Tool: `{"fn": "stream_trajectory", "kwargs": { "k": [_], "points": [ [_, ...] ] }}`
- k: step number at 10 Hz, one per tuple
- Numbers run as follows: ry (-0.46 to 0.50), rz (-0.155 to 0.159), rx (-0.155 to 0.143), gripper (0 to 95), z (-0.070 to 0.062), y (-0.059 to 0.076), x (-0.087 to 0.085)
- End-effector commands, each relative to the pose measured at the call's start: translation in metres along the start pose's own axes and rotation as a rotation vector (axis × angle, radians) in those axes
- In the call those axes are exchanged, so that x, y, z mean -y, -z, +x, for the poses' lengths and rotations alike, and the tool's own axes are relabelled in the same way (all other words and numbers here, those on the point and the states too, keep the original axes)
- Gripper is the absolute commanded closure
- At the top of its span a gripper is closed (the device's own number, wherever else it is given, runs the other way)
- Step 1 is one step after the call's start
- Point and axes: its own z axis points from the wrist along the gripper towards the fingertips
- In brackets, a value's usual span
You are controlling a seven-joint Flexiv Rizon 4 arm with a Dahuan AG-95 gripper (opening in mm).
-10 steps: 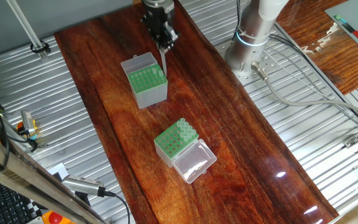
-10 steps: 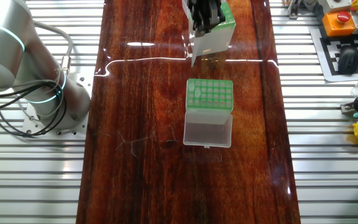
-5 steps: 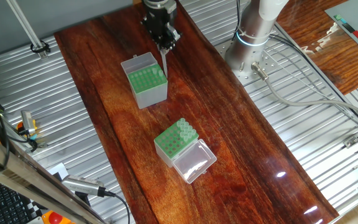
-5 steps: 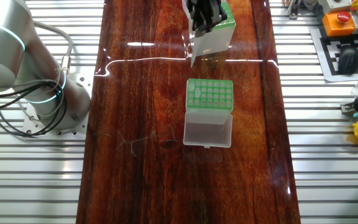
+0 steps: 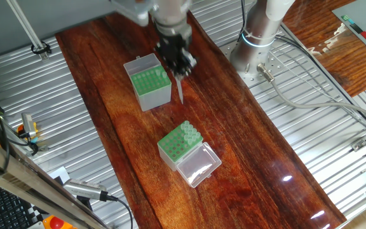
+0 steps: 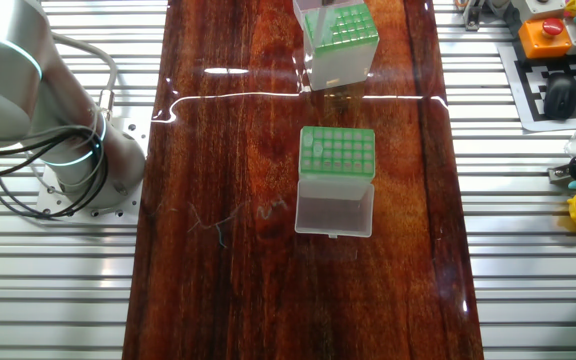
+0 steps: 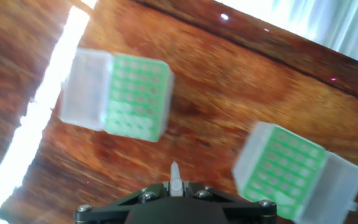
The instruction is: Transfer all large pipette tips from one holder to another
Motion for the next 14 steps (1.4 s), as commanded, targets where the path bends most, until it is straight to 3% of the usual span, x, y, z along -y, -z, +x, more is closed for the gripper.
{"fn": "stream_trajectory", "kwargs": {
  "k": [1,3,5,7,10,14],
  "points": [
    [0.004,0.064,-0.033,95.0,0.004,0.002,0.005],
    [0.075,0.057,-0.023,95.0,0.004,0.002,0.005],
    [0.050,0.064,-0.008,95.0,0.002,0.001,0.004],
    [0.026,0.088,0.013,95.0,-0.021,-0.001,-0.014],
    [-0.016,0.083,0.018,95.0,-0.046,0.011,-0.029],
    [-0.050,0.088,0.024,95.0,-0.056,0.000,-0.042]
  ]
}}
